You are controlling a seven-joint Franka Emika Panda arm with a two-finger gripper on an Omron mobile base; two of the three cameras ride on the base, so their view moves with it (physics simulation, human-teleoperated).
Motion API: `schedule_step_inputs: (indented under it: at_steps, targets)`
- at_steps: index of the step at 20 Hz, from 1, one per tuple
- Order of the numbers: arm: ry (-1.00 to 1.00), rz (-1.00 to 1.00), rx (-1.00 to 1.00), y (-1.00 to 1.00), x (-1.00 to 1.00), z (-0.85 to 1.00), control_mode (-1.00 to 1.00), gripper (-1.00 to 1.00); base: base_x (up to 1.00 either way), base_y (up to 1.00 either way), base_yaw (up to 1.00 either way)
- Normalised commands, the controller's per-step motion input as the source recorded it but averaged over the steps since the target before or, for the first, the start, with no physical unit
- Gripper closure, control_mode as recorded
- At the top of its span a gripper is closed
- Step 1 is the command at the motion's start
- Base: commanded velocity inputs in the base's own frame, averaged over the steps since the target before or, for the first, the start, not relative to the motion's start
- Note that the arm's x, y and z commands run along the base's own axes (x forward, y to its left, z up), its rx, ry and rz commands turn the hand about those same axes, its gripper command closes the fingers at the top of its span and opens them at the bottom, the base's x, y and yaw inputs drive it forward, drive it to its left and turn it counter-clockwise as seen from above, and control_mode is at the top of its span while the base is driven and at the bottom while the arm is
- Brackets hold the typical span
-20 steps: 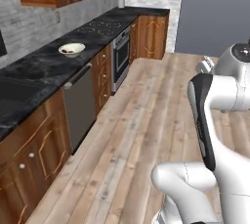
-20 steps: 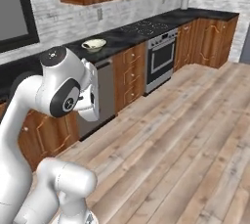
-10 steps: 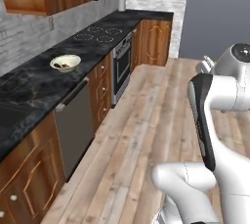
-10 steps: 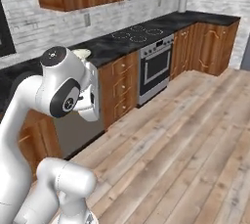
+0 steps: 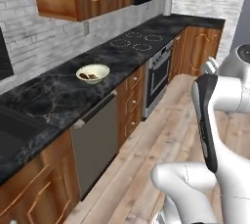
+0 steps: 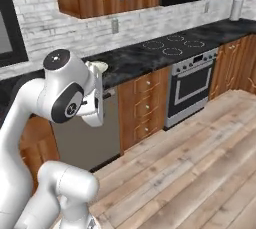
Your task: Place the bowl with the onion and sweet potato on the top shelf of the fridge. Place the bowl with the chicken drumsticks on the second highest shelf of the fridge.
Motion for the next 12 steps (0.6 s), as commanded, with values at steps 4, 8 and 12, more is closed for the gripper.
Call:
schedule_step_inputs:
  at_steps: [4,8,12]
  targets:
    - [0.00,0.00,0.00,0.00,0.00,0.00,1.00,-1.00,1.00,-0.39,0.53]
    - [0.00,0.00,0.00,0.00,0.00,0.00,1.00,-1.00,1.00,-0.94,0.38]
    - [0.00,0.00,0.00,0.00,0.00,0.00,1.00,-1.00,0.86,-0.67,0.61]
